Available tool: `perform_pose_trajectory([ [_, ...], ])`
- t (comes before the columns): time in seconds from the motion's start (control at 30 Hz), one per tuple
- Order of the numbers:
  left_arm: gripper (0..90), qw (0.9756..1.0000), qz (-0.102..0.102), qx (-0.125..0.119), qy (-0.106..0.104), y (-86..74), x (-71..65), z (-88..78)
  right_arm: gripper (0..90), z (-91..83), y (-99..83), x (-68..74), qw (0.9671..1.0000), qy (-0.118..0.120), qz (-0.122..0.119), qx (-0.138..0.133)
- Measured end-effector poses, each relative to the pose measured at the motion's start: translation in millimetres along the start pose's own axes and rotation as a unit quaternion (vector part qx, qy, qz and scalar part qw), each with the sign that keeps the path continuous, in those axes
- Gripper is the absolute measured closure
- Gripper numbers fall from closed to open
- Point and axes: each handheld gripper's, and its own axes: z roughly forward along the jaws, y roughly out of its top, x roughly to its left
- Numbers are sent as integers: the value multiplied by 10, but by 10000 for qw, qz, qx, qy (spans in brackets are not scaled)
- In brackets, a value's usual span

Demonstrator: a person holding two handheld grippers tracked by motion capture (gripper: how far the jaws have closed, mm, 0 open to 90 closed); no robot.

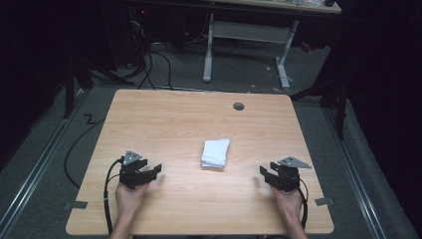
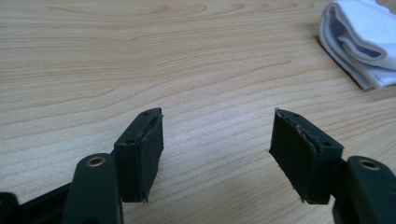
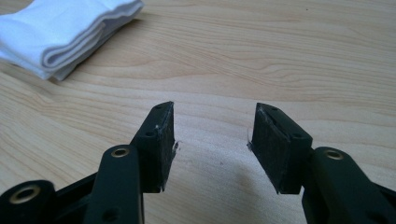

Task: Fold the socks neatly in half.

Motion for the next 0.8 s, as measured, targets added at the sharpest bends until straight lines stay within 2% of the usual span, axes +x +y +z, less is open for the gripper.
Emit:
perform_pose_trajectory([
  [0.43,350,9995,41,121,300,-28,44,37,475,51,-53,-25,9995,-273,-117,136],
  [0.8,345,9981,230,210,536,-23,16,53,463,96,-113,-67,9984,-493,-142,252],
])
